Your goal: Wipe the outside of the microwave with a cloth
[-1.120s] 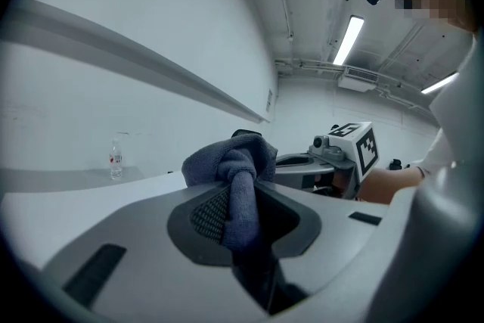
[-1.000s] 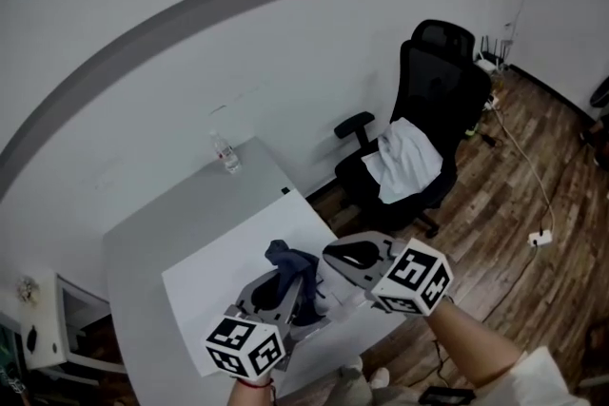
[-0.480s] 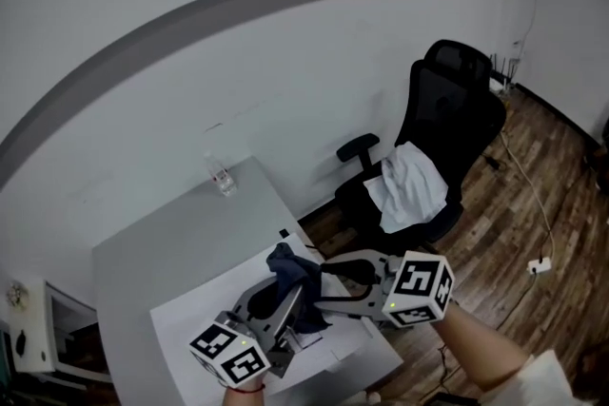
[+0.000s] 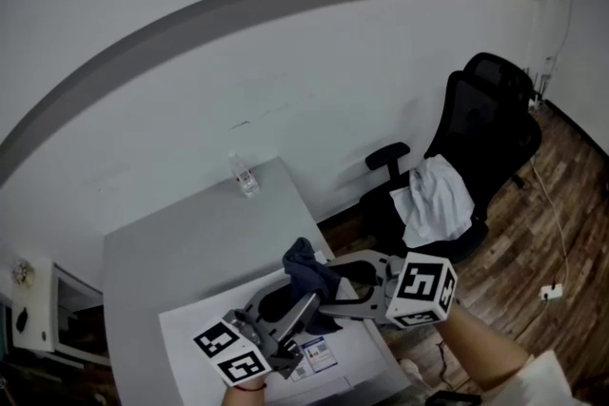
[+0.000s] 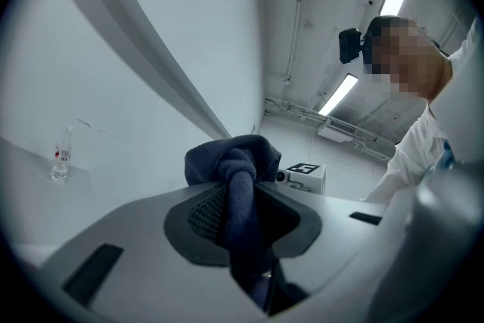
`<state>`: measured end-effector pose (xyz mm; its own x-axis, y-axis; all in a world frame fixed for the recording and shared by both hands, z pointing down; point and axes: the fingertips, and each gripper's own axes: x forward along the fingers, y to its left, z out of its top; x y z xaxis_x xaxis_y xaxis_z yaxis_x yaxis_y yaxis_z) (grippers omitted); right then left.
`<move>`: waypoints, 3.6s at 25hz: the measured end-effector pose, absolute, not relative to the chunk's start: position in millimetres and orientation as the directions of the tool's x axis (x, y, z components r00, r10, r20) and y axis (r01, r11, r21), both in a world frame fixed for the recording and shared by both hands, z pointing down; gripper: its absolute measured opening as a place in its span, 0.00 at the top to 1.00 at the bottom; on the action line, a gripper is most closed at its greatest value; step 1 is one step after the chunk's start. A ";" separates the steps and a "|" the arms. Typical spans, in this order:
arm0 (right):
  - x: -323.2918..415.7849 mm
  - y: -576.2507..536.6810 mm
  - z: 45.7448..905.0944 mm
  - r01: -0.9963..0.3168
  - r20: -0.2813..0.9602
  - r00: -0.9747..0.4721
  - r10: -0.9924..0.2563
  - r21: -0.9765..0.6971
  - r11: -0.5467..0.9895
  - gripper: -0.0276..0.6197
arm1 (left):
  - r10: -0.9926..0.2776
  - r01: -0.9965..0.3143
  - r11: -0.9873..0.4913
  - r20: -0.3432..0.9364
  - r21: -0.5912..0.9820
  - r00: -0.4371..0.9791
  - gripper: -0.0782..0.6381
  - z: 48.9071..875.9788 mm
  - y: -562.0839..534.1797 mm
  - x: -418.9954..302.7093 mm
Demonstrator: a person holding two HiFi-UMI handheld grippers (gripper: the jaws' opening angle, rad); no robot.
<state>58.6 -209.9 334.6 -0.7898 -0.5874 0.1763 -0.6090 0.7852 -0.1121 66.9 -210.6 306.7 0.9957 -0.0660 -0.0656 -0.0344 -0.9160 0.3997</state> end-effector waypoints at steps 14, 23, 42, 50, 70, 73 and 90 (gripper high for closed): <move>88.9 -213.7 340.2 -0.544 0.193 -0.828 -0.527 -0.047 0.838 0.82 | -0.341 -0.364 -0.899 0.134 0.243 0.931 0.59 314.1 -214.2 75.2; 148.1 -223.0 400.2 -0.565 0.397 -0.687 -0.609 0.235 0.791 0.82 | -0.526 -0.591 -0.803 0.375 0.077 0.763 0.59 341.5 -207.6 63.5; 142.2 -265.1 512.1 -0.424 0.513 -0.662 -0.546 0.345 0.838 0.82 | -0.457 -0.627 -0.778 0.717 -0.036 0.526 0.65 414.0 -233.9 95.2; 132.4 -257.8 512.4 -0.430 0.451 -0.716 -0.533 0.317 0.845 0.82 | -0.404 -0.640 -0.769 0.776 -0.001 0.484 0.65 427.5 -234.3 100.9; 122.6 -223.9 497.3 -0.370 0.446 -0.783 -0.433 0.226 0.901 0.83 | -0.412 -0.517 -0.839 0.821 -0.172 0.396 0.68 445.8 -237.1 110.8; 119.8 -218.1 494.9 -0.364 0.442 -0.790 -0.425 0.219 0.905 0.84 | -0.414 -0.514 -0.839 0.821 -0.177 0.393 0.68 445.5 -237.9 110.6; 109.7 -172.7 488.1 -0.344 0.397 -0.823 -0.405 0.219 0.913 0.84 | -0.412 -0.491 -0.847 0.834 -0.202 0.367 0.69 447.6 -224.4 109.4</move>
<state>109.7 -172.7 488.1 -0.8232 -0.4055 0.3974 -0.3442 0.9131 0.2186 109.4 -224.4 447.6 0.3673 -0.4118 0.8340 -0.4909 -0.8474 -0.2022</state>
